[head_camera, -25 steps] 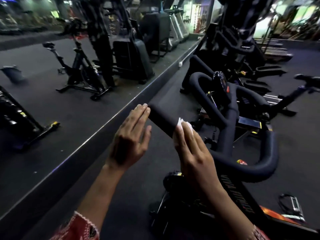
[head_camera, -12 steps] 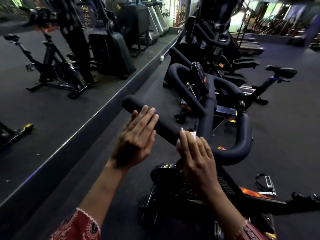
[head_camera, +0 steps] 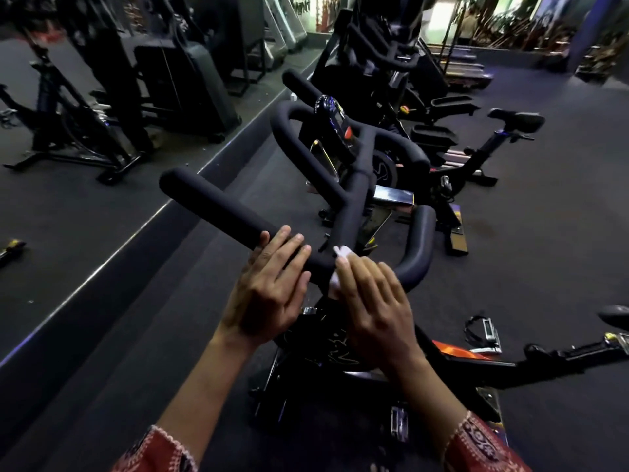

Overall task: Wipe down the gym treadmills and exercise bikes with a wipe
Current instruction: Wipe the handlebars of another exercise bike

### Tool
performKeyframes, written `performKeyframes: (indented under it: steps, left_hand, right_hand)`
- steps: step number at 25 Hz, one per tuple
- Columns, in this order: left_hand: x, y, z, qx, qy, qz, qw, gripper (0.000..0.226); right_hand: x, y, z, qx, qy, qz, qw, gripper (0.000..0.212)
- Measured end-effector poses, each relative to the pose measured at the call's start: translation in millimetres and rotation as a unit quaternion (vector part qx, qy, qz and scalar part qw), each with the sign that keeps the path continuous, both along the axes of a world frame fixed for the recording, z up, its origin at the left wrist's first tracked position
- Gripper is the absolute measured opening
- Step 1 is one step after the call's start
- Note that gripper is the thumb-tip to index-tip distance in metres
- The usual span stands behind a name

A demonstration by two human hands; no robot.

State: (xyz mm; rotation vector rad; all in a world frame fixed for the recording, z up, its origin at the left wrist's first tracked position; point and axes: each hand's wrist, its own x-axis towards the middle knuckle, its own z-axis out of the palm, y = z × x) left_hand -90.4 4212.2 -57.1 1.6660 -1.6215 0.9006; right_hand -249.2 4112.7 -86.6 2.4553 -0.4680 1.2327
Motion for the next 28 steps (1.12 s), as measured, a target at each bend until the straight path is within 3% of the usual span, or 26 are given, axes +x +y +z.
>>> performKeyframes:
  steps: [6,11,14,17,22,26,28]
  left_hand:
    - [-52,-30,-14,0.013,0.042,0.018,0.999,0.04]
    - [-84,-46,-18,0.003,0.056,0.078,0.995,0.045]
    - [-100,-59,-20,-0.011,0.053,0.114,0.992,0.045]
    - [-119,-73,-24,-0.024,0.052,0.157,0.986,0.046]
    - [-131,-83,-22,-0.025,0.059,0.205,0.977,0.049]
    - [-136,-87,-21,-0.032,0.071,0.232,0.97,0.05]
    - [-138,-88,-22,-0.034,0.072,0.243,0.967,0.05]
  right_hand:
    - [-26,-49,-2,0.166,-0.097,0.066,0.979,0.045]
    - [-37,-96,-2,0.01,-0.023,0.214,0.976,0.033]
    - [-33,-155,8,0.113,-0.068,0.259,0.957,0.047]
    - [-26,-147,7,0.22,-0.108,0.275,0.93,0.049]
    - [-33,-148,-5,0.076,-0.044,0.366,0.927,0.037]
    - [-13,-195,6,0.276,-0.117,0.314,0.901,0.053]
    - [-20,-177,0,0.317,-0.128,0.319,0.884,0.049]
